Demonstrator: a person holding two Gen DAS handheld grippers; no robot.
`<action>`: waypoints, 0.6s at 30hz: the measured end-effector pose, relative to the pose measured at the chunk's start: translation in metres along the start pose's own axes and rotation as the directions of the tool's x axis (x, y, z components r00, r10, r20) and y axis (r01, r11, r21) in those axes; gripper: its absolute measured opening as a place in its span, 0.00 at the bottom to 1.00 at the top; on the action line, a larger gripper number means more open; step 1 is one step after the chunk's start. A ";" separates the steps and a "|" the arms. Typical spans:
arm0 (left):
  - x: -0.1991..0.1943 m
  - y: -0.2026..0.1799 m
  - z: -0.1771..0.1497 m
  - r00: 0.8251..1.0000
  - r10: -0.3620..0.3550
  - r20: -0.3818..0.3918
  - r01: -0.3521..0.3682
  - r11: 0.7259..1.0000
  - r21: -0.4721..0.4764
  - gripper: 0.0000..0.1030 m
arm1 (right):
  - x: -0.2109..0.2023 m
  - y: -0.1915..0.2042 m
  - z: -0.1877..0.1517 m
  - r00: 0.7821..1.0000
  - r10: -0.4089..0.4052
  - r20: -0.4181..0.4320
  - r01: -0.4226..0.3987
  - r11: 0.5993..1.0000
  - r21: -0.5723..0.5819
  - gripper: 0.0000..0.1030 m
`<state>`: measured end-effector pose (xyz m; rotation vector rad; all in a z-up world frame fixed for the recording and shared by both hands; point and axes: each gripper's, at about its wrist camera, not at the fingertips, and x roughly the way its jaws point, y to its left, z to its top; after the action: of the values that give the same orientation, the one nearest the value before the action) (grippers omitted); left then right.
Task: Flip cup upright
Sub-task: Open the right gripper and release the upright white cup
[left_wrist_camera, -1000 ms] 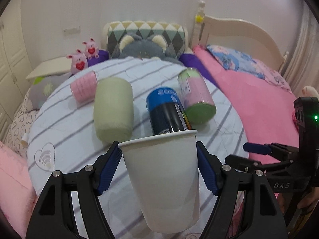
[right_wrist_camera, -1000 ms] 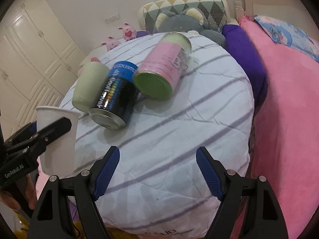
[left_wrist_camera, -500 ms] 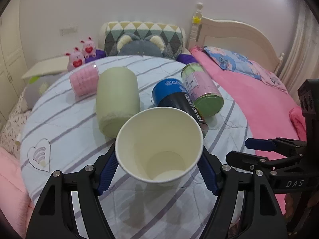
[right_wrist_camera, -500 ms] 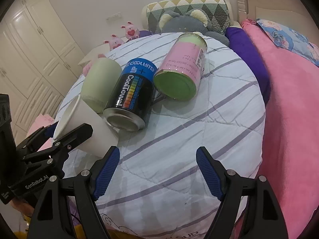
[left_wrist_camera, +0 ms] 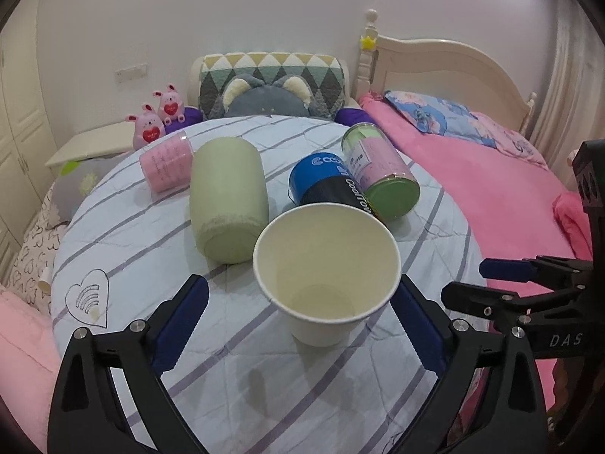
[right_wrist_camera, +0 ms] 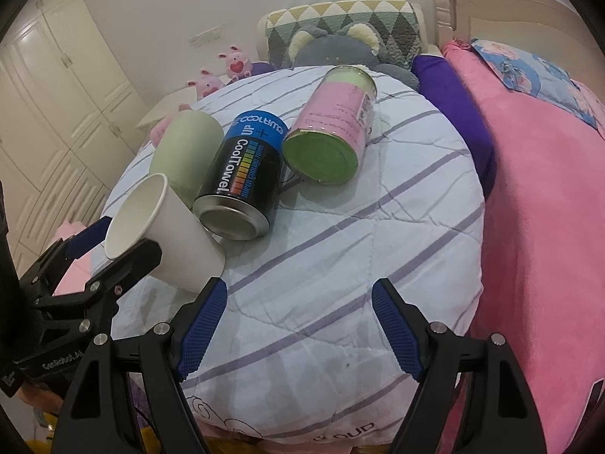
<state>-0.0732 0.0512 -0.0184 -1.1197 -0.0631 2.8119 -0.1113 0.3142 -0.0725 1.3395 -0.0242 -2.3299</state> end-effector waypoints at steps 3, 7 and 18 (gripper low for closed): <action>-0.004 -0.002 -0.002 1.000 -0.002 0.007 0.002 1.000 0.005 0.96 | -0.001 0.000 -0.002 1.000 -0.019 0.003 0.019 1.000 0.001 0.78; -0.007 -0.003 -0.002 1.000 -0.006 0.012 0.006 1.000 0.007 0.96 | -0.004 -0.001 -0.005 1.000 -0.017 0.007 0.017 1.000 0.011 0.78; -0.018 -0.008 -0.005 1.000 -0.007 0.029 0.007 1.000 0.025 0.96 | -0.013 -0.004 -0.011 0.999 -0.050 0.019 0.050 0.999 0.017 0.78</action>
<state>-0.0560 0.0571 -0.0088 -1.0717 -0.0347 2.8148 -0.0979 0.3254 -0.0686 1.3396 -0.0170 -2.3894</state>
